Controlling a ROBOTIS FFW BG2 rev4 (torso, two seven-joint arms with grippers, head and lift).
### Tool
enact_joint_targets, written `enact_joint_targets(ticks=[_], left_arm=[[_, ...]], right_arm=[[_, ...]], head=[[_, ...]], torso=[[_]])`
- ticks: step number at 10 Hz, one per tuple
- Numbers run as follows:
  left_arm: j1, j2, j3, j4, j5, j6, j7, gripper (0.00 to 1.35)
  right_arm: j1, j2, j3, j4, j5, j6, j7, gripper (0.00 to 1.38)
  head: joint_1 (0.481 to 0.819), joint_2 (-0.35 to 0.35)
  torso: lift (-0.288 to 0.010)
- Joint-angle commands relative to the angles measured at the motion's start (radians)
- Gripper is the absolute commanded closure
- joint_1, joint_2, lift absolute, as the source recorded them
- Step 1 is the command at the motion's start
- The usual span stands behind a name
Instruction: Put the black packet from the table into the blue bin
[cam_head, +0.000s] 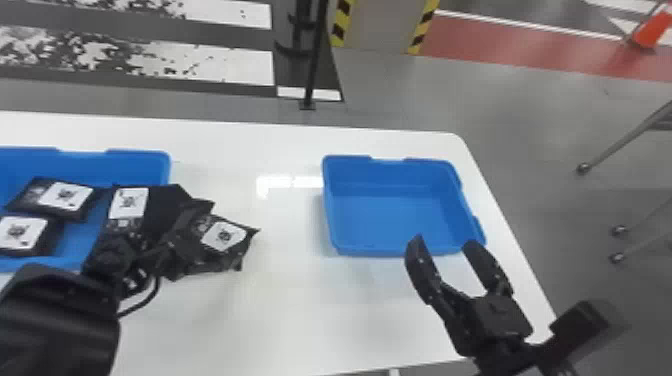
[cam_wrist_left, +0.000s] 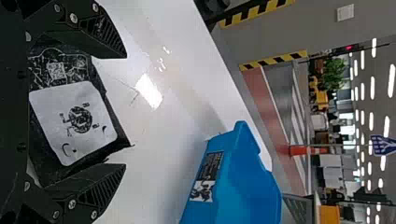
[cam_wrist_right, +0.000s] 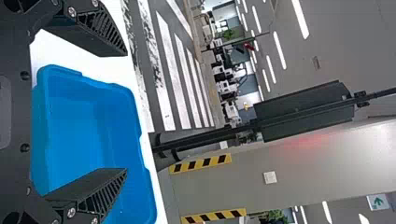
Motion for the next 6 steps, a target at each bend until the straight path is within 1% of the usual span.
enact_joint_targets(ticks=[1, 2, 3, 4, 5, 6], left_arm=[[-0.038, 0.002, -0.028, 0.058, -0.021, 0.017, 0.000, 0.22], [-0.047, 0.004, -0.036, 0.063, -0.025, 0.042, 0.000, 0.28], [-0.052, 0.004, -0.038, 0.063, -0.027, 0.062, 0.000, 0.46], [-0.057, 0.008, -0.052, 0.063, -0.017, 0.062, -0.002, 0.83], [-0.060, 0.008, -0.054, 0.063, -0.017, 0.025, -0.003, 1.09], [-0.062, 0.013, -0.056, 0.061, -0.019, -0.027, -0.006, 1.21]], right_arm=[[-0.002, 0.001, 0.000, 0.000, -0.002, 0.000, 0.000, 0.13], [-0.002, 0.001, 0.000, 0.000, -0.002, 0.000, 0.000, 0.13], [-0.002, 0.001, 0.000, 0.000, -0.004, 0.000, 0.000, 0.13], [-0.002, 0.001, -0.002, 0.002, -0.004, 0.000, 0.000, 0.13], [-0.005, 0.001, -0.002, 0.002, -0.004, 0.000, 0.002, 0.13], [-0.005, 0.001, -0.002, 0.005, -0.004, 0.000, 0.002, 0.13]], head=[[0.695, -0.224], [0.695, -0.228], [0.695, -0.230], [0.695, -0.229], [0.695, -0.231], [0.695, -0.237]], torso=[[-0.110], [-0.110], [-0.110], [-0.110], [-0.110], [-0.110]])
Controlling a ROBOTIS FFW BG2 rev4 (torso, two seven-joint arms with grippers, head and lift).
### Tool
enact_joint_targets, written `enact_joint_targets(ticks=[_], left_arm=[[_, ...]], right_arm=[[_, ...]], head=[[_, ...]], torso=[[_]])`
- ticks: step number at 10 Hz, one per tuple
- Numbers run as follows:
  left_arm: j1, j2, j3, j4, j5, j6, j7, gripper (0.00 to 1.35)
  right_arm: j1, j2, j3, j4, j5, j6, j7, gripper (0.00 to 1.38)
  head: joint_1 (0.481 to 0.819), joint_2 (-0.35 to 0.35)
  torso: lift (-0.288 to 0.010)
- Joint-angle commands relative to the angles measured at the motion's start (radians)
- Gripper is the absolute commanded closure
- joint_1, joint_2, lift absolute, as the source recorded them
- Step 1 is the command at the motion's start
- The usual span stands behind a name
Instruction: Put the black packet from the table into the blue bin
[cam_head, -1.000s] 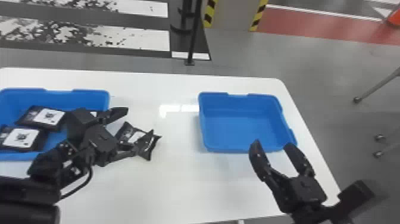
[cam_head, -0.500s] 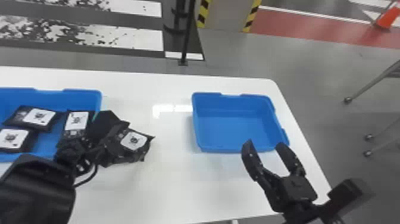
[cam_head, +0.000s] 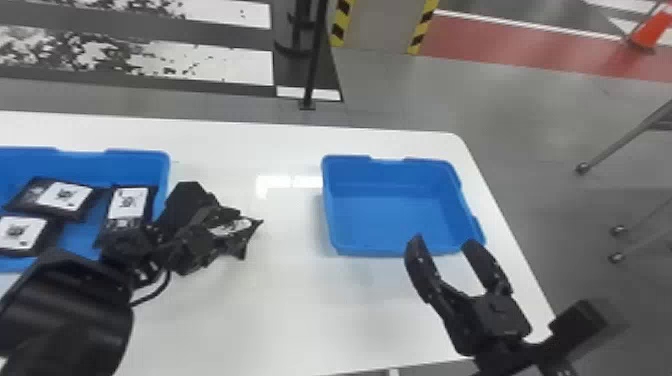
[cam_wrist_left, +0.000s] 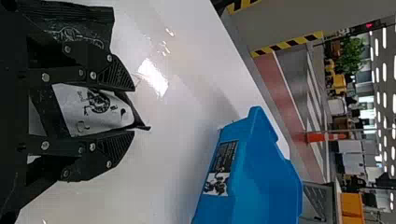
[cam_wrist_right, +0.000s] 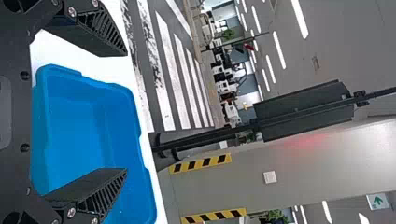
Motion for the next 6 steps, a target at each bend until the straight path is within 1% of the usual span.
enact_joint_targets(ticks=[1, 2, 3, 4, 5, 6], left_arm=[[-0.008, 0.008, -0.005, -0.005, 0.003, -0.069, -0.007, 1.21], [-0.018, 0.016, -0.013, -0.012, 0.005, -0.098, -0.010, 1.21], [-0.013, 0.021, -0.013, -0.034, 0.023, -0.101, -0.015, 1.21], [0.014, 0.033, -0.013, -0.113, 0.037, -0.096, -0.020, 1.21], [0.021, 0.037, -0.013, -0.137, 0.045, -0.079, -0.020, 1.21], [0.026, 0.036, -0.009, -0.140, 0.049, -0.054, -0.020, 1.21]], right_arm=[[0.002, 0.001, 0.000, 0.001, -0.002, 0.000, 0.000, 0.13], [0.002, 0.001, 0.000, 0.001, -0.002, 0.000, 0.000, 0.13], [0.002, 0.001, 0.000, -0.001, -0.004, 0.000, 0.000, 0.13], [0.002, 0.001, 0.000, -0.001, -0.006, 0.000, 0.000, 0.13], [0.004, 0.001, 0.000, -0.003, -0.006, 0.000, -0.001, 0.13], [0.002, 0.001, 0.002, -0.003, -0.006, 0.000, 0.000, 0.13]], head=[[0.695, -0.244], [0.695, -0.247], [0.695, -0.253], [0.695, -0.258], [0.695, -0.262], [0.695, -0.263]], torso=[[-0.110], [-0.110], [-0.110], [-0.110], [-0.110], [-0.110]])
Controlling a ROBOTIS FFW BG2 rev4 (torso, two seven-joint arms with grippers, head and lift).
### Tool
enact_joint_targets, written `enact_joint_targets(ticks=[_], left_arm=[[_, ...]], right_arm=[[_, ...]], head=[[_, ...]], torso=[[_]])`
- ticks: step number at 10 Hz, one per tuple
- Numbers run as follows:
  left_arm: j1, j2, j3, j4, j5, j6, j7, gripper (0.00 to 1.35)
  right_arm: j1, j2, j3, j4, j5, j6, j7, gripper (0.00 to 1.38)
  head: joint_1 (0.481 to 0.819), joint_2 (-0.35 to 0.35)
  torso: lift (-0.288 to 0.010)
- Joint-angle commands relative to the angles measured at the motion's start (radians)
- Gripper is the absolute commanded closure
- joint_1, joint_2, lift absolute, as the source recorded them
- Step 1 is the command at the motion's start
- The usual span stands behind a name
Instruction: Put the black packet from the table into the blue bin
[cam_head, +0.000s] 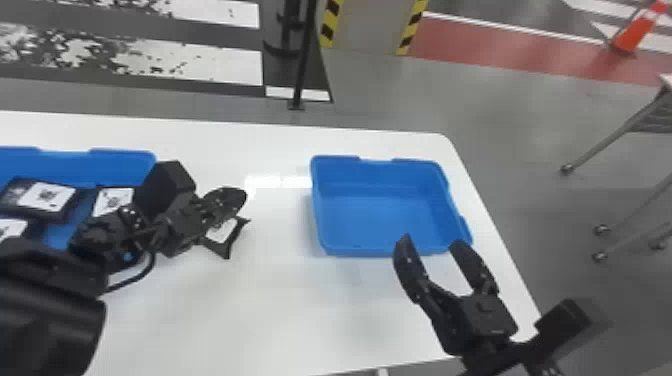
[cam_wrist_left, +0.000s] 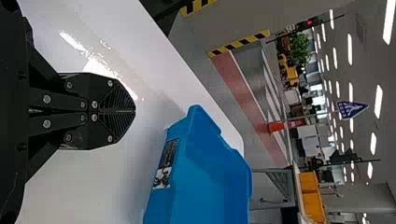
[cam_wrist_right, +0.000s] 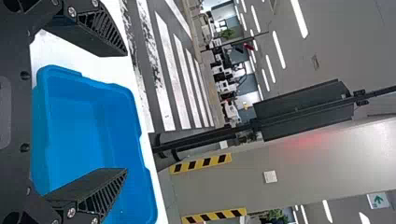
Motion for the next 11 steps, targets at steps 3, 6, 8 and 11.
enact_joint_targets(ticks=[3, 6, 8, 11], left_arm=[[0.018, -0.011, 0.012, -0.004, 0.014, -0.004, 0.000, 0.95], [0.018, -0.013, 0.010, -0.002, 0.030, 0.055, 0.000, 0.13], [0.010, -0.017, 0.012, 0.011, 0.002, 0.082, 0.008, 0.11], [-0.073, -0.020, -0.038, 0.126, -0.004, 0.158, 0.018, 0.09]], right_arm=[[-0.002, 0.001, 0.001, 0.002, 0.000, 0.000, 0.001, 0.13], [-0.002, 0.001, 0.001, 0.002, -0.004, 0.000, -0.001, 0.13], [-0.002, 0.001, 0.005, 0.004, -0.004, 0.000, -0.001, 0.13], [-0.004, 0.001, 0.005, 0.007, -0.008, 0.000, -0.001, 0.13]], head=[[0.695, -0.261], [0.695, -0.259], [0.695, -0.258], [0.695, -0.247]], torso=[[-0.110], [-0.110], [-0.110], [-0.110]])
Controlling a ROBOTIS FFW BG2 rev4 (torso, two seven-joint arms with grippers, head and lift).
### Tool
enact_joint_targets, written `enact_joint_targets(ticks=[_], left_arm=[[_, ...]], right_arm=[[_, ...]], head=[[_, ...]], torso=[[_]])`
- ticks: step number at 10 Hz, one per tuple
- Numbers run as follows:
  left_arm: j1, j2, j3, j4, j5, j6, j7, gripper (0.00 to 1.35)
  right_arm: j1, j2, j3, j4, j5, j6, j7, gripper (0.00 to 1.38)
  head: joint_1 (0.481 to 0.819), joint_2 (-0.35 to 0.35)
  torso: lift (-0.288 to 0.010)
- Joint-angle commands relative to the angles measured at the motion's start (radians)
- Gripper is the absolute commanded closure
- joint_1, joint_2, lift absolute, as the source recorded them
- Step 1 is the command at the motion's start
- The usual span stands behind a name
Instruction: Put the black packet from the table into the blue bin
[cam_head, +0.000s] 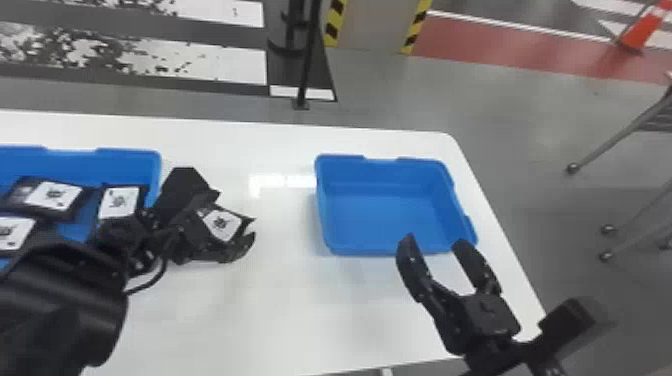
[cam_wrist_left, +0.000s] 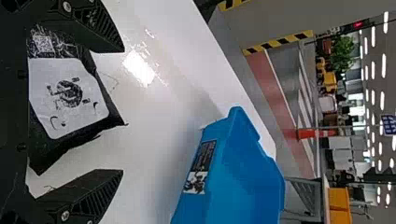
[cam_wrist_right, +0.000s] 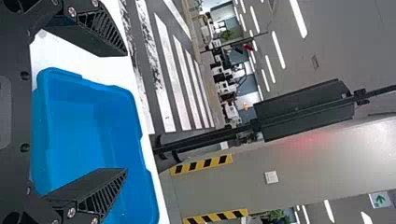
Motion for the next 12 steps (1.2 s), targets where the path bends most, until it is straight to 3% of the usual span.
enact_joint_targets(ticks=[1, 3, 4, 6, 7, 8, 10, 12], left_arm=[[-0.032, 0.000, -0.021, 0.038, -0.003, 0.034, 0.009, 0.09], [-0.078, -0.005, -0.031, 0.099, -0.025, 0.078, 0.027, 0.10], [-0.086, -0.003, -0.035, 0.107, -0.027, 0.105, 0.030, 0.19], [-0.086, 0.003, -0.047, 0.107, -0.039, 0.201, 0.030, 0.85], [-0.086, 0.012, -0.073, 0.107, -0.041, 0.196, 0.029, 0.99], [-0.086, 0.018, -0.077, 0.104, -0.043, 0.159, 0.023, 1.23], [-0.083, 0.026, -0.059, 0.067, -0.011, 0.139, -0.014, 1.21], [-0.024, 0.045, -0.049, -0.112, 0.068, 0.206, -0.037, 1.21]], right_arm=[[-0.001, 0.001, 0.000, 0.001, -0.002, 0.000, 0.001, 0.13], [-0.001, 0.001, 0.000, 0.001, -0.004, 0.000, -0.001, 0.13], [-0.001, 0.001, 0.000, 0.001, -0.006, 0.000, 0.001, 0.13], [0.002, 0.001, 0.000, 0.001, -0.008, 0.000, 0.001, 0.13], [0.002, 0.001, 0.000, 0.001, -0.010, 0.000, 0.001, 0.13], [0.004, 0.001, 0.000, 0.001, -0.010, -0.002, 0.001, 0.13], [0.004, 0.001, 0.000, 0.001, -0.010, 0.000, 0.001, 0.13], [0.004, 0.001, 0.000, -0.001, -0.008, -0.002, 0.001, 0.13]], head=[[0.695, -0.249], [0.695, -0.246], [0.695, -0.238], [0.695, -0.227], [0.695, -0.220], [0.695, -0.217], [0.695, -0.225], [0.695, -0.237]], torso=[[-0.110], [-0.110], [-0.110], [-0.110], [-0.110], [-0.110], [-0.110], [-0.110]])
